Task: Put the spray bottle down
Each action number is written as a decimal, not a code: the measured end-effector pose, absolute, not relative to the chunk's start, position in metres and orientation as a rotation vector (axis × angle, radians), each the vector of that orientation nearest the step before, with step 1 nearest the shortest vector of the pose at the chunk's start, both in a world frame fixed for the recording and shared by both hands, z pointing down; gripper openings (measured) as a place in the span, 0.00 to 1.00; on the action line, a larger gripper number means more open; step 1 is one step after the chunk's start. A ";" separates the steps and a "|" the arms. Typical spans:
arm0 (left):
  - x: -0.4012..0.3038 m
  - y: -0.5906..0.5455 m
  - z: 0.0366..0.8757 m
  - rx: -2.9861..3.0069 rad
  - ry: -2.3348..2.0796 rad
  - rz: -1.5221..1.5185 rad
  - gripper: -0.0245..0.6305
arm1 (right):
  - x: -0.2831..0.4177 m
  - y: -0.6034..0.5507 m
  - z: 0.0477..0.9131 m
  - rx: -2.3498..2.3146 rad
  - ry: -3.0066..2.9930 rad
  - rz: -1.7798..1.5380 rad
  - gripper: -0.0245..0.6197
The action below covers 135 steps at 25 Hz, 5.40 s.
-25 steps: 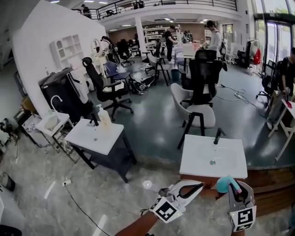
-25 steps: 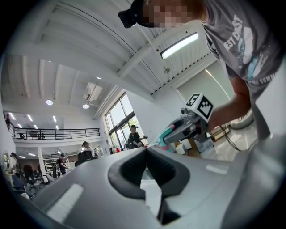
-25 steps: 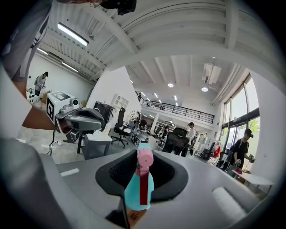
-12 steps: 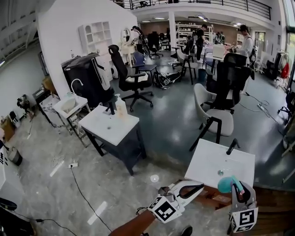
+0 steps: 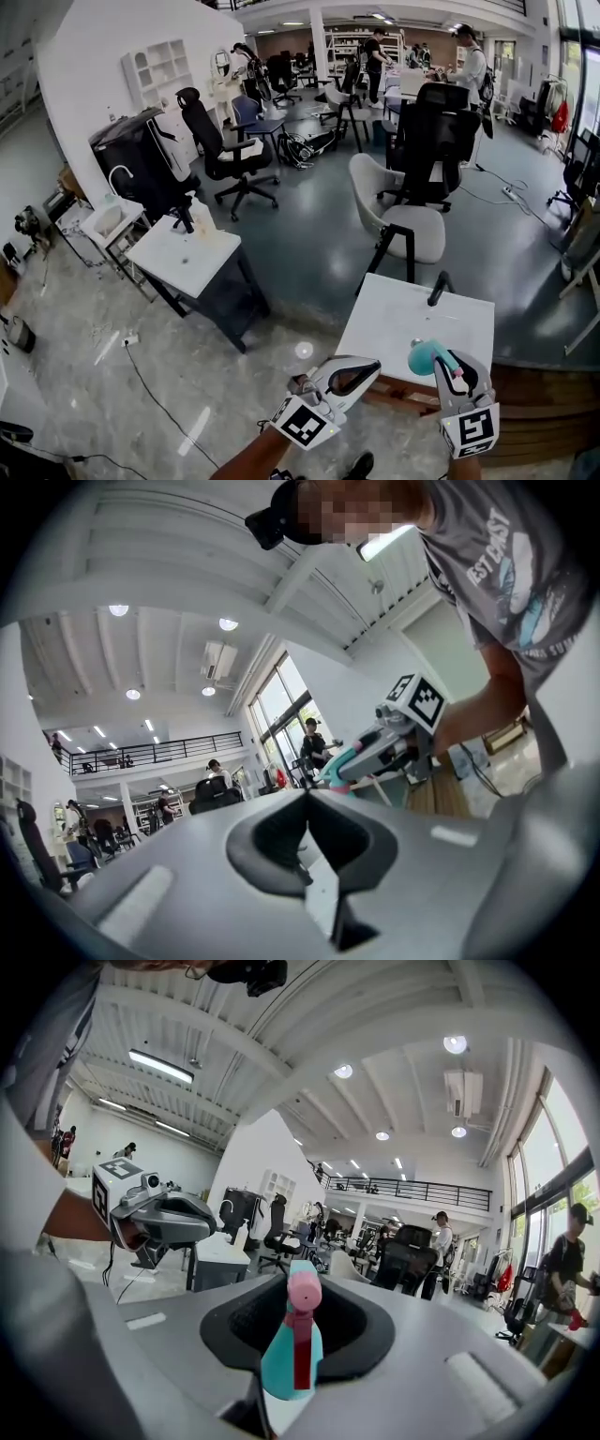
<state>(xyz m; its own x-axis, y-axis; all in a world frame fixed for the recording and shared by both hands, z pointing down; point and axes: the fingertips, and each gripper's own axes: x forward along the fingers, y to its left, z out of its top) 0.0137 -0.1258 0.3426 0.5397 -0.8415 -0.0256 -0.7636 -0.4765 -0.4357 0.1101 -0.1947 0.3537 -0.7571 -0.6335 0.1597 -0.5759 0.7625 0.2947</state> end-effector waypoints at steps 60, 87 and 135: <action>-0.098 -0.371 0.375 -2.421 1.221 -0.222 0.04 | 0.008 -0.442 0.403 1.048 -2.644 -0.244 0.17; -0.191 -0.447 0.490 -2.523 1.386 -0.276 0.04 | -0.103 -0.542 0.548 0.884 -2.628 -0.098 0.17; -0.229 -0.471 0.555 -2.586 1.485 -0.273 0.04 | -0.150 -0.577 0.648 0.786 -2.633 -0.018 0.30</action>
<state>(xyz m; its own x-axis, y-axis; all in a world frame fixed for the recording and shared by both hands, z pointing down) -0.2286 -0.4707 0.5550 0.4943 -0.8652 0.0837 -0.8384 -0.5000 -0.2169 -0.1498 -0.5772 0.6478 -0.7662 -0.5295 0.3641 -0.5245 0.8427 0.1217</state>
